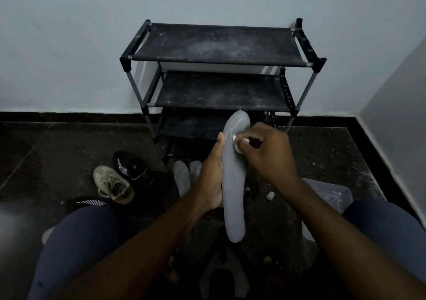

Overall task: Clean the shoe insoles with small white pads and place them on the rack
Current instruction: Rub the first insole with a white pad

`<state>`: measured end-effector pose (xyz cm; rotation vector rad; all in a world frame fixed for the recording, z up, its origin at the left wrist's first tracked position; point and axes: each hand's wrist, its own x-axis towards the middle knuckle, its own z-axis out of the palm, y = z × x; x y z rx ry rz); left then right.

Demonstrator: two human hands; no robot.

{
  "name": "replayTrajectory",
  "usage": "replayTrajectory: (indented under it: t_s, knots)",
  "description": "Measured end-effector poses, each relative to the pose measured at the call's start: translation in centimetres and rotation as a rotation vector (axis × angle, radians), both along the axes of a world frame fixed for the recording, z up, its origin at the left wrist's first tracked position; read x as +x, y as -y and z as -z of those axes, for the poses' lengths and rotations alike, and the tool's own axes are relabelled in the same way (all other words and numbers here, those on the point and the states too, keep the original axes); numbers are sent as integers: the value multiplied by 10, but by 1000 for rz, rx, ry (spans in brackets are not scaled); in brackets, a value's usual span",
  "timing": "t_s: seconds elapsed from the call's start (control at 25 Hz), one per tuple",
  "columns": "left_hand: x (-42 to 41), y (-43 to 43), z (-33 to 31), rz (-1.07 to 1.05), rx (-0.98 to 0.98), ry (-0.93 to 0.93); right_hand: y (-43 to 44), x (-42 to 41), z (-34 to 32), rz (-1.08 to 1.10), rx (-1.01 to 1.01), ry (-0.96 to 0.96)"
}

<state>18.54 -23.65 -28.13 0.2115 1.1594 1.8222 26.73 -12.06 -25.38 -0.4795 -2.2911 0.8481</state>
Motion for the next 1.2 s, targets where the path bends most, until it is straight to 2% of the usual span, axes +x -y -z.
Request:
replayTrajectory:
  t_s: [0.2,0.36,0.52,0.68,0.84,0.96,1.12,1.2]
  knots:
    - [3,0,-7,0,47,0,11,4,-2,-184,-13,56]
    - [4,-2,-6,1,47,-13,4,1,-3,-18,-31,-22]
    - [2,-1,-4,-1,51,46,11,2,-4,-184,-48,20]
    - [2,2,-3,14,22,18,6,1,-4,27,-63,-45]
    - [3,2,-13,-7,49,31,11,2,-6,-191,-147,17]
    - [6,-2,-14,0,81,27,7,1,-5,-6,-141,-54]
    - [3,0,-12,-4,16,44,13,2,-8,-228,-142,-9]
    - [3,0,-9,-14,58,88,9,0,-7,-141,-139,-51]
